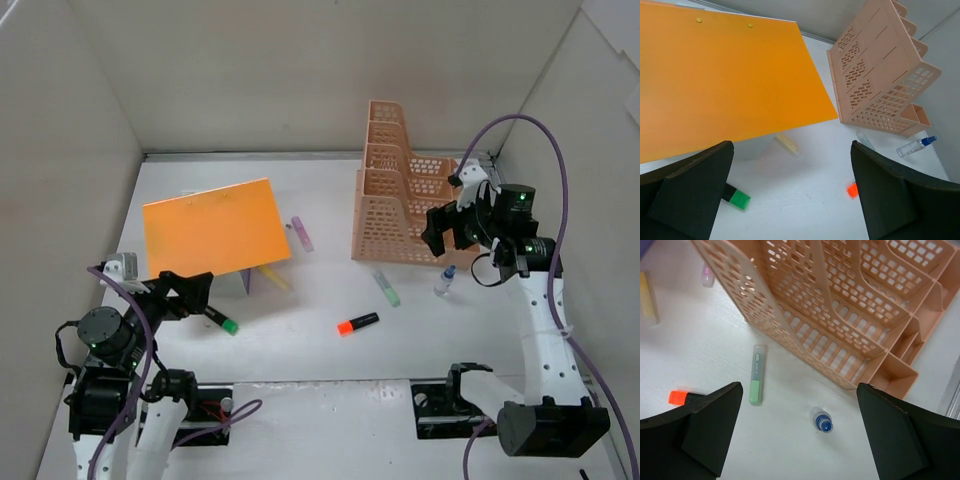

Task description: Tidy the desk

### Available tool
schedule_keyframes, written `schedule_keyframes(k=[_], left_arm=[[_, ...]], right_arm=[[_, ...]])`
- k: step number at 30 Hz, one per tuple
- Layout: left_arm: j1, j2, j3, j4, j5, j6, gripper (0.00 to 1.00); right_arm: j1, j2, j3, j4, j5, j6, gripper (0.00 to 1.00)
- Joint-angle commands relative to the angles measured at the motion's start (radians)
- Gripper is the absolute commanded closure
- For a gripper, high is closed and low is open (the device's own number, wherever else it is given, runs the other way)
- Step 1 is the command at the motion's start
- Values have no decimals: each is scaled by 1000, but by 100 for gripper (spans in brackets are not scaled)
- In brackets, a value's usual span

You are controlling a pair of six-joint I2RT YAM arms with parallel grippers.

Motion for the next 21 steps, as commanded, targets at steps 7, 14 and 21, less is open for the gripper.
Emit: schedule_keyframes(k=[7, 14, 21], left_arm=[[-2, 33, 18, 75, 9, -14, 3], [-2, 42, 26, 94, 0, -50, 76], [-2, 75, 122, 22, -93, -59, 30]], right_arm=[[101, -119, -57, 11, -117, -268, 2], [188, -86, -34, 3, -256, -253, 14], [586, 134, 14, 274, -105, 6, 45]])
